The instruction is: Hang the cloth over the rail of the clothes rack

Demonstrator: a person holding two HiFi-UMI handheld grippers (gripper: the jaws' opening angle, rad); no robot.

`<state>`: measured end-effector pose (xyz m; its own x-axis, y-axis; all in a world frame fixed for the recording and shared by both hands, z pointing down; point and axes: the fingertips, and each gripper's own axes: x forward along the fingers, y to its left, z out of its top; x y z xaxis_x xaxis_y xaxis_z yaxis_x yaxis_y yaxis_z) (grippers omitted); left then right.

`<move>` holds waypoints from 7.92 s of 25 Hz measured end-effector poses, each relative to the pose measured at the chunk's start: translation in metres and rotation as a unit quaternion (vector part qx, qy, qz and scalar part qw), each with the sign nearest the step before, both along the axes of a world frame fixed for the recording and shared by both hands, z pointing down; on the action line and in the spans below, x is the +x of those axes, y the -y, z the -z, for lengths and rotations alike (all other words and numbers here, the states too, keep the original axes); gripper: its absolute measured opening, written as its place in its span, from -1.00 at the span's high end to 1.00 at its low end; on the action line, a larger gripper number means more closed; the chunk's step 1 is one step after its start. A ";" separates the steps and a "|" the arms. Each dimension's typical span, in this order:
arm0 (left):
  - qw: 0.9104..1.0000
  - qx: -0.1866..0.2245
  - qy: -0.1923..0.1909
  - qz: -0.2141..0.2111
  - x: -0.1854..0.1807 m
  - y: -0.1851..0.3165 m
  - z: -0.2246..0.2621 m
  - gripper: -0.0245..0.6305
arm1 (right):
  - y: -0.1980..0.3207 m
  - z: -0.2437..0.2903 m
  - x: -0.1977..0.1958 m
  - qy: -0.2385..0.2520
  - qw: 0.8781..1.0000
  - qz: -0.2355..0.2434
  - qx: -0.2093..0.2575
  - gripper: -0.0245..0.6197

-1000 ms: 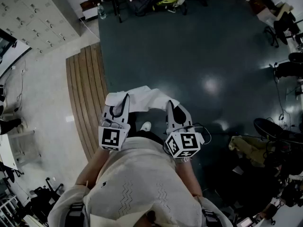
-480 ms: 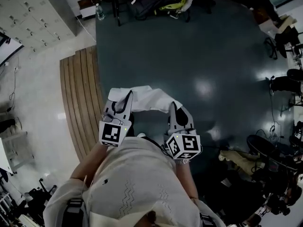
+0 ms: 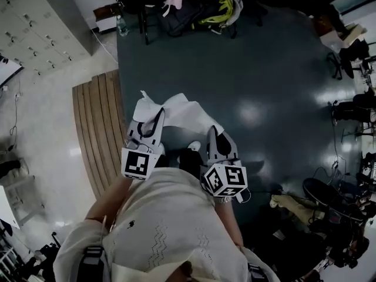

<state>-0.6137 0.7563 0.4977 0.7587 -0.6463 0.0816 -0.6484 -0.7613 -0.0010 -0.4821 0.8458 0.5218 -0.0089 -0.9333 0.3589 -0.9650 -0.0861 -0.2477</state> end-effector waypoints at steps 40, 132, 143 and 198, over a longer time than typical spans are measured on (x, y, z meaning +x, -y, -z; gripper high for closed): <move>0.991 -0.078 0.083 0.072 0.341 0.350 -0.070 0.88 | 0.369 -0.058 0.384 0.047 0.998 0.038 -0.027 0.85; 0.858 0.440 0.198 0.178 0.542 1.080 0.474 0.87 | 1.149 0.517 0.686 -0.136 0.909 0.196 0.342 0.85; 0.808 0.463 0.301 0.203 0.567 1.110 0.551 0.87 | 1.187 0.598 0.704 -0.166 0.875 0.250 0.379 0.85; 0.768 0.429 0.444 0.172 0.569 1.273 0.529 0.87 | 1.326 0.591 0.711 -0.256 0.799 0.463 0.284 0.59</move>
<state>-0.0449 -0.5166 -0.0316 0.4226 -0.9008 -0.0995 -0.2646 -0.0176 -0.9642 0.2286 -0.4799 -0.0689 -0.7786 -0.6248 0.0582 -0.5364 0.7109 0.4548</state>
